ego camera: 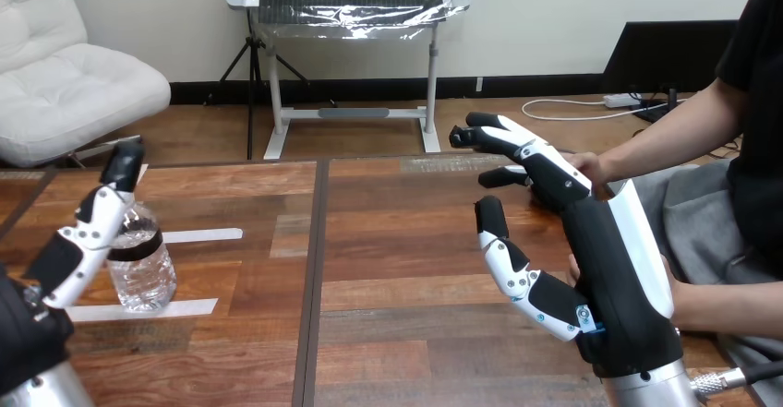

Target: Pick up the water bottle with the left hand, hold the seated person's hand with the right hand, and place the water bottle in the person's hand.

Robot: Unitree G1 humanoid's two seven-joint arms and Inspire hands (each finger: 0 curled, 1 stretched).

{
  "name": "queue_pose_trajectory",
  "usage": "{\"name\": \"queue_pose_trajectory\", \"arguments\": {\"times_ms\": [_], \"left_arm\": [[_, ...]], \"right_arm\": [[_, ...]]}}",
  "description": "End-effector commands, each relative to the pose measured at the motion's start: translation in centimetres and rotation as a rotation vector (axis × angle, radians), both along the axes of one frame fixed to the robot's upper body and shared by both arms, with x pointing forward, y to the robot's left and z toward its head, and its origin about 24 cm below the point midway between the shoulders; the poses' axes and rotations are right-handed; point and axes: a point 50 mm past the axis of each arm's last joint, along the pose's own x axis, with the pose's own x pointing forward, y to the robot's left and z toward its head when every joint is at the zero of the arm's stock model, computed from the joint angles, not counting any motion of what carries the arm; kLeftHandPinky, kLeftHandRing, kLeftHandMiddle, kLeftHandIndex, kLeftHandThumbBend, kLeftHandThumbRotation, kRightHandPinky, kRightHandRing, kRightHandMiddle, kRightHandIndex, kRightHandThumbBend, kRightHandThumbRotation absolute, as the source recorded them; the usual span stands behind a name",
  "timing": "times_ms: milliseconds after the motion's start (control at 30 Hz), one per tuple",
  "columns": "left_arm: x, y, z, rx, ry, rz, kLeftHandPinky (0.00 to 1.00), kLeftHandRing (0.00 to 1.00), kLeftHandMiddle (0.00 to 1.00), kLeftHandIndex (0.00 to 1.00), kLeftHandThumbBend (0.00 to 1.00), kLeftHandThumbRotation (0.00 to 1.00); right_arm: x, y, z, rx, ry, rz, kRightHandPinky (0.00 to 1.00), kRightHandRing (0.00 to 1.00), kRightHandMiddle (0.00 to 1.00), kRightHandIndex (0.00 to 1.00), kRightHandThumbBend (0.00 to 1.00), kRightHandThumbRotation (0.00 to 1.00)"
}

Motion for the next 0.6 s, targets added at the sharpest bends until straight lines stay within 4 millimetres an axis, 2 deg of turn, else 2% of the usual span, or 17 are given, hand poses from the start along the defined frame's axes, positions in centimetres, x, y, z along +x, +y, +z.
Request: {"name": "queue_pose_trajectory", "arguments": {"times_ms": [0, 567], "left_arm": [[1.9, 0.8, 0.5, 0.053, 0.012, -0.011, 1.0, 1.0, 1.0, 1.0, 0.91, 0.53], [5.0, 2.8, -0.9, 0.074, 0.248, -0.054, 1.0, 1.0, 1.0, 1.0, 0.94, 0.6]], "right_arm": [[1.1, 0.2, 1.2, 0.003, -0.073, 0.011, 0.7, 0.83, 0.87, 0.76, 0.06, 0.0], [1.4, 0.2, 1.4, 0.002, -0.072, 0.012, 0.77, 0.85, 0.86, 0.75, 0.07, 0.0]]}}
